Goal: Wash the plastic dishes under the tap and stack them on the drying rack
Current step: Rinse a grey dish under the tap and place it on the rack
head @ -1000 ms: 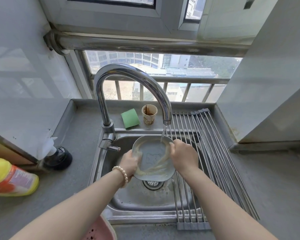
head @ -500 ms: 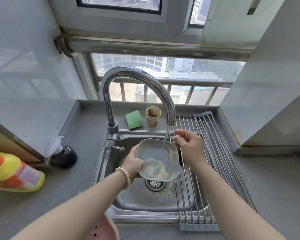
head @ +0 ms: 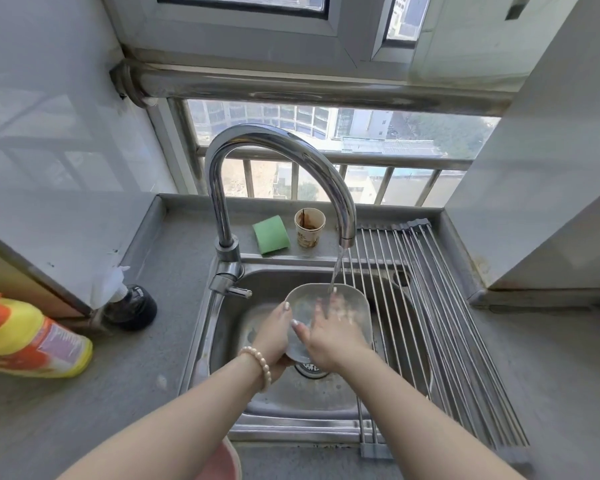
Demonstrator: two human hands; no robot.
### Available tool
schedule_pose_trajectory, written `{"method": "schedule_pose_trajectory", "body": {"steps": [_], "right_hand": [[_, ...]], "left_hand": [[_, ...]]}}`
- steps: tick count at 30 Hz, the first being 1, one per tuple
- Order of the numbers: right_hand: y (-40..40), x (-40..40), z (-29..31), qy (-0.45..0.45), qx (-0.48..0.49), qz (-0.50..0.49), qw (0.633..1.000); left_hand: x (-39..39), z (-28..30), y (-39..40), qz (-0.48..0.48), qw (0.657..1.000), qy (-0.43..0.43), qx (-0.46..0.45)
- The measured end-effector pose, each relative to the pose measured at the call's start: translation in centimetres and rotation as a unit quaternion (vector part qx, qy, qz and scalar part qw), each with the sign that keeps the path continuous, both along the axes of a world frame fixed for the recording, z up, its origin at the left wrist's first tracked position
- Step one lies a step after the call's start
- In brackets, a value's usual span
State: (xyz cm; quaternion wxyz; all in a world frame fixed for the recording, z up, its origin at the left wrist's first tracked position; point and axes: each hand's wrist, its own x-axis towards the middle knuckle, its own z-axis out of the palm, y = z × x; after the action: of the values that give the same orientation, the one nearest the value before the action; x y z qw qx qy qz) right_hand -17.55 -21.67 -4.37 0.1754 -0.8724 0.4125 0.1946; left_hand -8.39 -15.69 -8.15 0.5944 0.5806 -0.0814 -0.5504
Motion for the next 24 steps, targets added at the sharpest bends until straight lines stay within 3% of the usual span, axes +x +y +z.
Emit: {"method": "schedule_pose_trajectory", "body": {"steps": [3, 7, 9, 11, 16, 20, 24], "right_hand": [[-0.1, 1.8, -0.3, -0.089, 0.074, 0.065, 0.991], [0.4, 1.2, -0.6, -0.133, 0.116, 0.118, 0.977], [0.8, -0.2, -0.3, -0.124, 0.164, 0.174, 0.963], [1.6, -1.6, 0.2, -0.087, 0.178, 0.216, 0.956], [0.6, -3.8, -0.7, -0.066, 0.108, 0.209, 0.97], [-0.3, -4.0, -1.5, -0.013, 0.029, 0.194, 0.98], [-0.8, -2.5, -1.1, 0.028, -0.004, 0.172, 0.985]], "left_hand": [[-0.5, -0.2, 0.0, -0.001, 0.995, 0.087, -0.053], [0.2, -0.5, -0.5, 0.027, 0.987, 0.156, -0.018], [0.9, -0.7, -0.6, 0.033, 0.994, 0.106, 0.004], [1.4, -0.8, -0.9, 0.039, 0.997, -0.063, 0.03], [2.5, 0.0, -1.1, 0.03, 0.942, -0.326, 0.072], [3.3, -0.8, -0.6, -0.016, 0.929, -0.344, 0.135], [3.2, -2.4, -0.4, -0.033, 0.959, -0.242, 0.144]]}}
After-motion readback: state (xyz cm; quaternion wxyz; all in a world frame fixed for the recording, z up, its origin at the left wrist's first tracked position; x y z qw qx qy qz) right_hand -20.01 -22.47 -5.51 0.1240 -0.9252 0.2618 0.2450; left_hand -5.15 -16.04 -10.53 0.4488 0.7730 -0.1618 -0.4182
